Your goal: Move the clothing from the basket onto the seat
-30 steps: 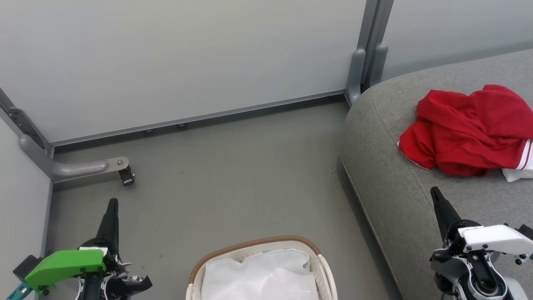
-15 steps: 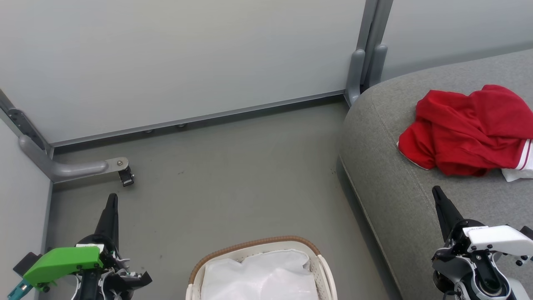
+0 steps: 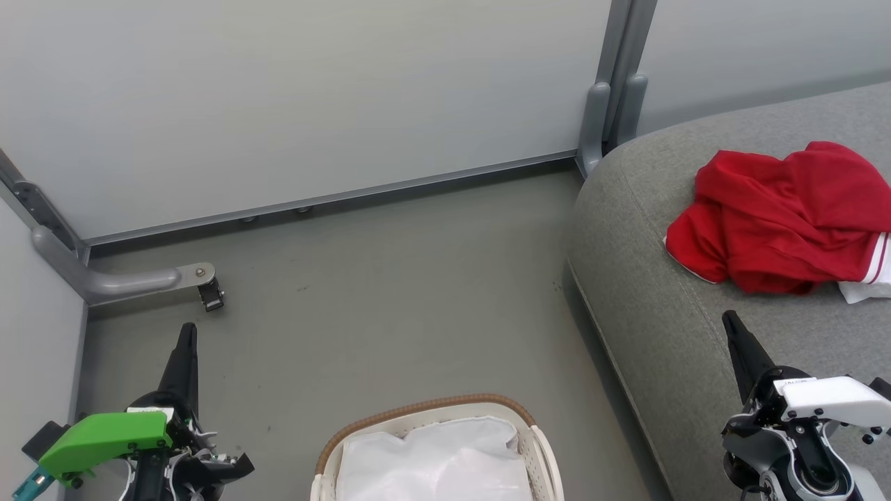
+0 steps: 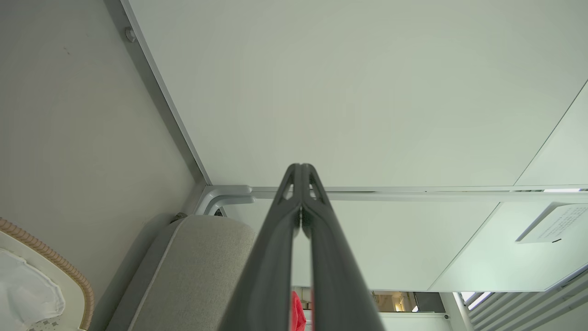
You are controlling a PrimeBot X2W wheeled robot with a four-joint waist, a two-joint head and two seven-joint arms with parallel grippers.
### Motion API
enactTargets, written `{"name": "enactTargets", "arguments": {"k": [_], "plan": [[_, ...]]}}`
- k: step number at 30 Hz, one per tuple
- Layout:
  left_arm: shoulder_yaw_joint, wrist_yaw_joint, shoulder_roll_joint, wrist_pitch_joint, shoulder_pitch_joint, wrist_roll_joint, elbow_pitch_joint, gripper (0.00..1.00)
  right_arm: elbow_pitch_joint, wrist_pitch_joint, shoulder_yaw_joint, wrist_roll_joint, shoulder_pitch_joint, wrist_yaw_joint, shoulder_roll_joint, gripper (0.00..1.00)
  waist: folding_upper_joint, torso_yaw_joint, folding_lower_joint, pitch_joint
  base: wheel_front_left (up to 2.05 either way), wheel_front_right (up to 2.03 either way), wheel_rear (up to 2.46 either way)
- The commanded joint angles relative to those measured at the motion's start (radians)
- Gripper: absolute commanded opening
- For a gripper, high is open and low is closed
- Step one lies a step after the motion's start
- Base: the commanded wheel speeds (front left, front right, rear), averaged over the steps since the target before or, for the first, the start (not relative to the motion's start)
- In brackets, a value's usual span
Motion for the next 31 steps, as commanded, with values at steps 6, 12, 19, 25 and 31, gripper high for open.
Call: {"name": "enactTargets", "arguments": {"k": [6,12,19,25,31], "plan": [[0.002,-0.005,0.007,0.005,-0.014,-0.004,-0.003,0.0,-0.003,0.003,-0.002,0.003,0.01,0.0,-0.006,0.0,0.0014,0.0,0.0,0.0,0.0,0.0,0.0],[0.002,-0.005,0.007,0.004,-0.014,-0.004,-0.003,0.0,-0.003,0.003,-0.002,0.003,0.01,0.0,-0.006,0.0,0.0014,0.0,0.0,0.0,0.0,0.0,0.0],[0.002,-0.005,0.007,0.004,-0.014,-0.004,-0.003,0.0,-0.003,0.003,-0.002,0.003,0.01,0.0,-0.006,0.0,0.0014,0.0,0.0,0.0,0.0,0.0,0.0],[0.002,-0.005,0.007,0.004,-0.014,-0.004,-0.003,0.0,-0.003,0.003,-0.002,0.003,0.01,0.0,-0.006,0.0,0.0014,0.0,0.0,0.0,0.0,0.0,0.0],[0.002,-0.005,0.007,0.004,-0.014,-0.004,-0.003,0.0,-0.003,0.003,-0.002,0.003,0.01,0.0,-0.006,0.0,0.0014,0.0,0.0,0.0,0.0,0.0,0.0]]}}
